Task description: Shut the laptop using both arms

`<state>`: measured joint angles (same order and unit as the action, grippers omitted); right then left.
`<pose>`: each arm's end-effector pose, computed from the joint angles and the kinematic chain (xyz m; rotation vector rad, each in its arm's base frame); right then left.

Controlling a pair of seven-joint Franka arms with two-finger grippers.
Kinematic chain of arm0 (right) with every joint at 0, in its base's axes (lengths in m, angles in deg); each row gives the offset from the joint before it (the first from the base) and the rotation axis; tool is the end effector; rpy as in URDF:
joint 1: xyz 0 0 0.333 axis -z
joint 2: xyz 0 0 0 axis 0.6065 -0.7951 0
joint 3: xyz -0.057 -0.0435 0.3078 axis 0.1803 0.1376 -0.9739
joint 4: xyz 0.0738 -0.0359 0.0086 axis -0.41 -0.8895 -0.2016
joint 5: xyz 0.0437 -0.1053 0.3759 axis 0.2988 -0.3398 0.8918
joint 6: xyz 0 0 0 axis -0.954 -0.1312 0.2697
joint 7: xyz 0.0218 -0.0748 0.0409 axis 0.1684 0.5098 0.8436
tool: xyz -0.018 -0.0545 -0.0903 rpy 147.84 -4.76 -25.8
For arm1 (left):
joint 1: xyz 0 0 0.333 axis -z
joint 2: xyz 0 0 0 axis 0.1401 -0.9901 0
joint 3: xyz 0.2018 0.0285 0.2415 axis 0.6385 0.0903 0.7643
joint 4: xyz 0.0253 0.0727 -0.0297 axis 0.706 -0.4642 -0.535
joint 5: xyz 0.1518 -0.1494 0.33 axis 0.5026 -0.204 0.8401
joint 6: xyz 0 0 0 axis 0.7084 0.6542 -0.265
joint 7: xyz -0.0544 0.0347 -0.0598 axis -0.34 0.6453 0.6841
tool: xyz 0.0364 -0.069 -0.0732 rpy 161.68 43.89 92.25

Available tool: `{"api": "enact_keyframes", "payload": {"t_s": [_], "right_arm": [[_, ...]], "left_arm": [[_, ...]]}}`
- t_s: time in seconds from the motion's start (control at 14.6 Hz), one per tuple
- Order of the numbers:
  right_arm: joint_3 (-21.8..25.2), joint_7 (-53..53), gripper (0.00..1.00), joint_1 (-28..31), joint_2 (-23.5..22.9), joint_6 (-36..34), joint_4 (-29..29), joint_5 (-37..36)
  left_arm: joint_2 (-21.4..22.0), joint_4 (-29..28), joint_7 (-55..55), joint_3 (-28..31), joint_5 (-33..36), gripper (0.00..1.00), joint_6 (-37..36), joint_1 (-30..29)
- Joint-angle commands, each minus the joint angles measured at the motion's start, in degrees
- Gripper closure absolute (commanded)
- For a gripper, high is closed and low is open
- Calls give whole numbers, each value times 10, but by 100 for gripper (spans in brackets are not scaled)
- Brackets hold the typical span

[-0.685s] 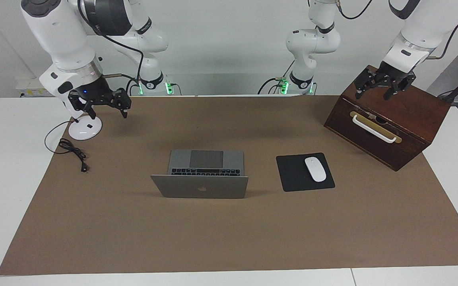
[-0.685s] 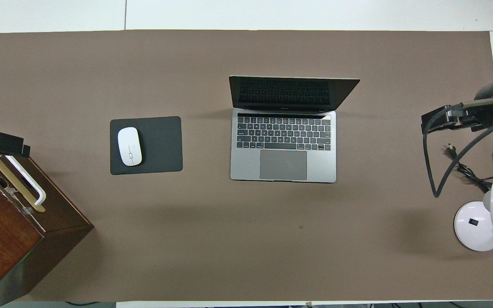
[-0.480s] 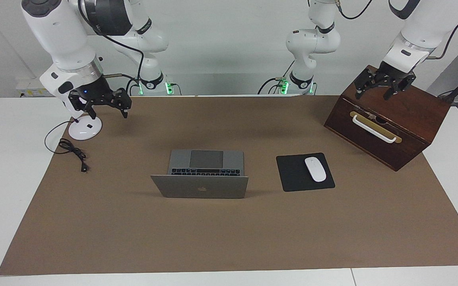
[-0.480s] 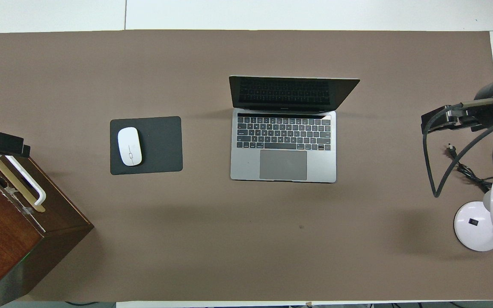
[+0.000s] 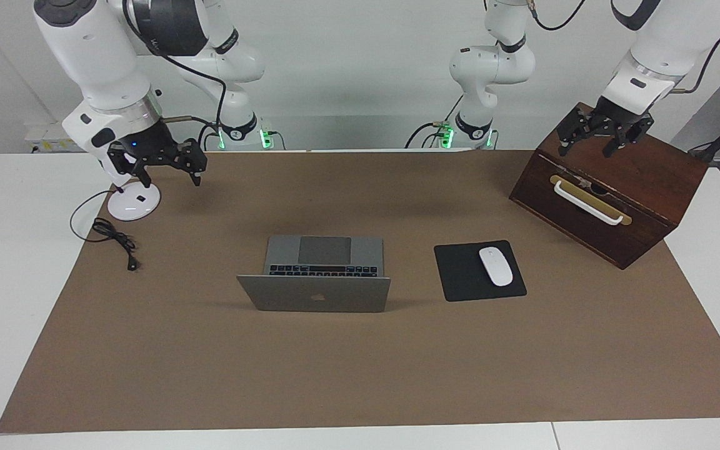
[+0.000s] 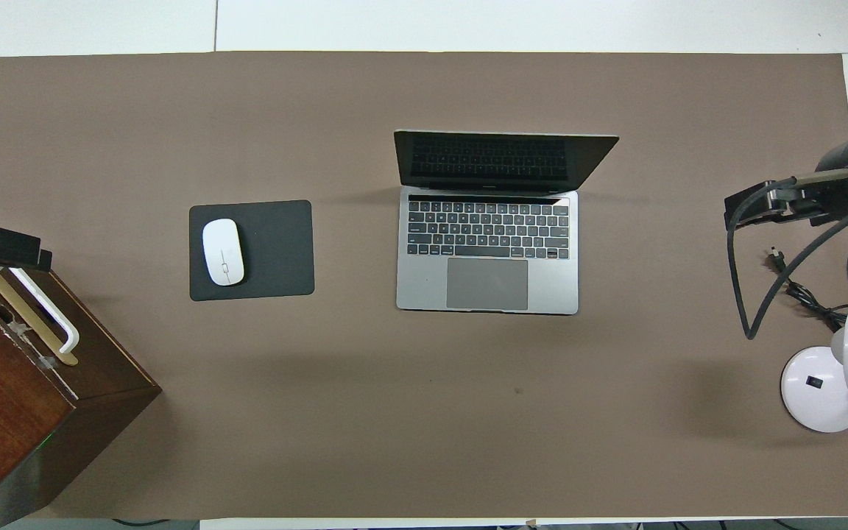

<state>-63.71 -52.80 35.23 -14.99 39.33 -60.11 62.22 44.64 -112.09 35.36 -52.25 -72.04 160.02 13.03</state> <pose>0.5632 0.0290 0.6015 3.1256 0.0352 -0.0588 0.5221 -0.0129 0.6365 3.0998 -0.1444 -0.0699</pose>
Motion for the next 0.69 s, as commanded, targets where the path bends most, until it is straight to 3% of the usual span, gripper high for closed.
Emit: {"api": "enact_keyframes", "payload": {"t_s": [0.0, 0.62], "right_arm": [[-1, -6, 0, 0, -3, 7, 4, 4], [-1, -2, 0, 7, -1, 20, -4, 38]], "left_arm": [[16, -19, 6, 4, 12, 0, 5, 6], [16, -21, 7, 3, 12, 0, 13, 6]]}}
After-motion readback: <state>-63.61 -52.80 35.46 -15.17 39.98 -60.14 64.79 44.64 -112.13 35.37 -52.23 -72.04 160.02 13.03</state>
